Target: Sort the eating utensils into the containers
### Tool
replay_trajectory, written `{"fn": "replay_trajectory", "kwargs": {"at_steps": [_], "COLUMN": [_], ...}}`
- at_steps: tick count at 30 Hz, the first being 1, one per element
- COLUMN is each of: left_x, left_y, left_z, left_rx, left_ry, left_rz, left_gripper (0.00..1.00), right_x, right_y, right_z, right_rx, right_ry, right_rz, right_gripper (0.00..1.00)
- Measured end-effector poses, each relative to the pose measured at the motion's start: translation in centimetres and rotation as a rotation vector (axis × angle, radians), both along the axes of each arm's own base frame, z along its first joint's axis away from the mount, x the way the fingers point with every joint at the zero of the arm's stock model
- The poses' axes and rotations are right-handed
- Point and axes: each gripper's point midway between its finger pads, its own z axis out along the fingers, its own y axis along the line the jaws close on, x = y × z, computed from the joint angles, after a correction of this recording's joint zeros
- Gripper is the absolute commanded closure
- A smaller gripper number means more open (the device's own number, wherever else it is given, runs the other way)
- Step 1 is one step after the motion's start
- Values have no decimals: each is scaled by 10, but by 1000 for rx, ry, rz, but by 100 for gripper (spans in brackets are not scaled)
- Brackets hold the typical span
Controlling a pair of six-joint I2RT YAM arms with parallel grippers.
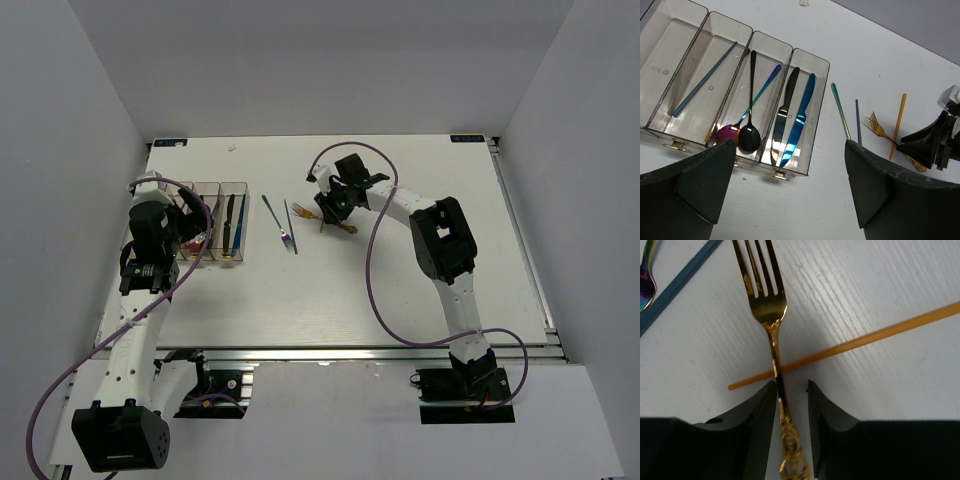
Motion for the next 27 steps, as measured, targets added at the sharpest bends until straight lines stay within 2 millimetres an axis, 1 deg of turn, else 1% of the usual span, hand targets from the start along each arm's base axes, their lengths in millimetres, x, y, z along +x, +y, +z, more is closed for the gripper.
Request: {"fn": "replay_trajectory", "kwargs": {"at_steps": [2,4,6,9,10,12,13,14,16,19,22,25,27], "left_x": [0,0,0,0,0,0,0,0,0,0,1,2,2], "left_y": [0,0,0,0,0,0,0,0,0,-1,-9,-26,-38], "left_z": [0,0,0,0,0,0,-1,-1,-1,-1,-1,3,1], "left_rx": [0,0,0,0,0,0,0,0,0,-1,-25,-88,-145], "left_ry": [0,0,0,0,1,2,2,2,4,4,1,-22,-37], "left_rz": [0,0,0,-1,0,-1,-1,-1,-1,-3,-43,-114,-162], "left_gripper": [2,2,2,2,2,2,2,2,2,2,2,2,2], "right_x": [0,0,0,1,1,1,-2,-5,-14,-36,-61,-83,-89], "right_y": [1,2,2,3,2,1,1,0,-2,-5,-10,-14,-15], "right_z": [0,0,-1,-2,-2,-1,-2,-1,-1,-1,1,13,30], "right_rx": [6,8,10,21,25,30,33,32,33,42,68,117,168], "right_ry": [-1,-5,-5,-14,-21,-44,-51,-57,-59,-32,21,56,54], "right_rz": [4,7,8,6,5,-4,-7,-10,-24,-55,-108,-180,-234], "right_gripper": [67,75,78,80,84,90,97,100,100,100,100,100,100]}}
